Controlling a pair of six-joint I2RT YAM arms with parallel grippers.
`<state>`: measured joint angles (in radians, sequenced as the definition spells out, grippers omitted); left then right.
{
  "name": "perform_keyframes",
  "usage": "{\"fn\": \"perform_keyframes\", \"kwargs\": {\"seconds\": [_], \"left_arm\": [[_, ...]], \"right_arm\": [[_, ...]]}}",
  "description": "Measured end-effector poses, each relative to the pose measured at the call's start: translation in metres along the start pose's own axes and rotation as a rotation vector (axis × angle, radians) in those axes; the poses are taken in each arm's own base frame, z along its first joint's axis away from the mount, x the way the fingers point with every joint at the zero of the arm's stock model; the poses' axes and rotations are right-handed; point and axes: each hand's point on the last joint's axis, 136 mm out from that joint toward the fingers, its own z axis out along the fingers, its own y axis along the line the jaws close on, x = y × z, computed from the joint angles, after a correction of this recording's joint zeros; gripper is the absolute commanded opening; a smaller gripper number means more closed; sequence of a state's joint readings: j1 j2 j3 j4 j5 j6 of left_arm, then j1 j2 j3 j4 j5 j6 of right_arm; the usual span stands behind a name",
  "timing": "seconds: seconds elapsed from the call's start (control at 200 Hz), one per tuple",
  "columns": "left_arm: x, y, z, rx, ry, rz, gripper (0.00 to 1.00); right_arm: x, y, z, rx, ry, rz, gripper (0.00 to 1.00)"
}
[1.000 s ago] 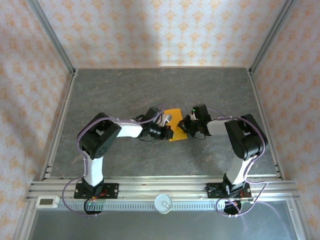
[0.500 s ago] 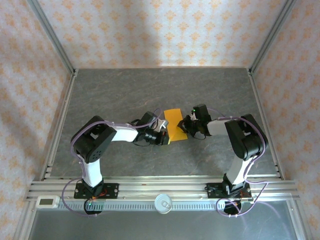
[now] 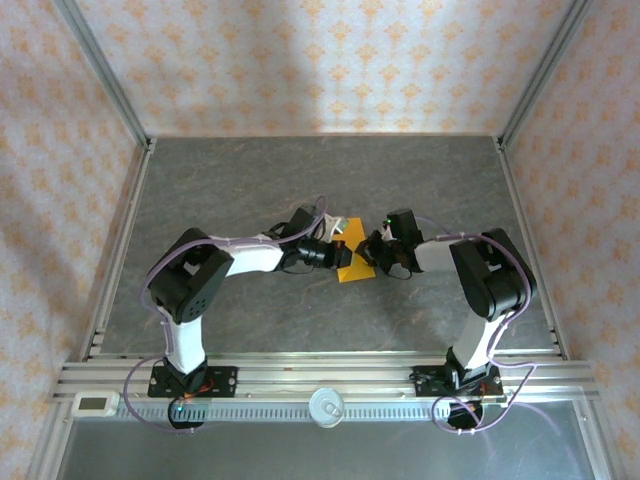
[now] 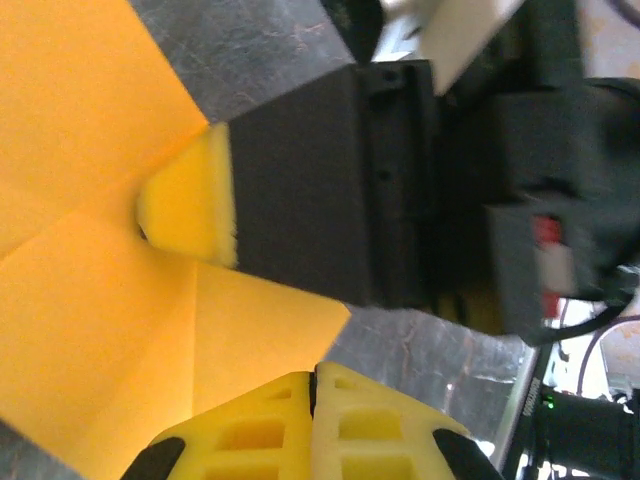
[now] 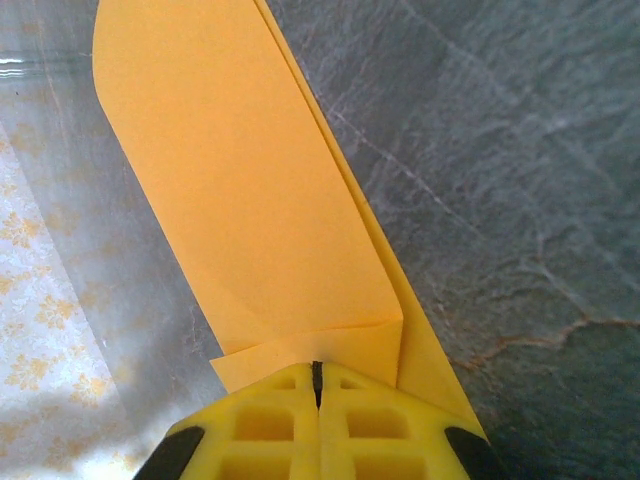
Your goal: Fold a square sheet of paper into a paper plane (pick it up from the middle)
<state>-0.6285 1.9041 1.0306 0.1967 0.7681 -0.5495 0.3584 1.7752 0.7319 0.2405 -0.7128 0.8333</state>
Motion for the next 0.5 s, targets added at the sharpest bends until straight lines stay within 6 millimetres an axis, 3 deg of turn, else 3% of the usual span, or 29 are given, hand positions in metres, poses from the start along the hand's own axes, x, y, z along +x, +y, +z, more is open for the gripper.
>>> {"fn": "perform_keyframes", "kwargs": {"seconds": [0.175, 0.5], "left_arm": [[0.014, 0.032, 0.019, -0.068, 0.053, -0.04, 0.03], [0.03, 0.036, 0.011, -0.076, 0.039, 0.039, 0.0]], "right_arm": [[0.0, 0.0, -0.001, -0.004, -0.002, -0.001, 0.0], [0.006, 0.0, -0.004, -0.002, 0.021, 0.005, 0.0]]}}
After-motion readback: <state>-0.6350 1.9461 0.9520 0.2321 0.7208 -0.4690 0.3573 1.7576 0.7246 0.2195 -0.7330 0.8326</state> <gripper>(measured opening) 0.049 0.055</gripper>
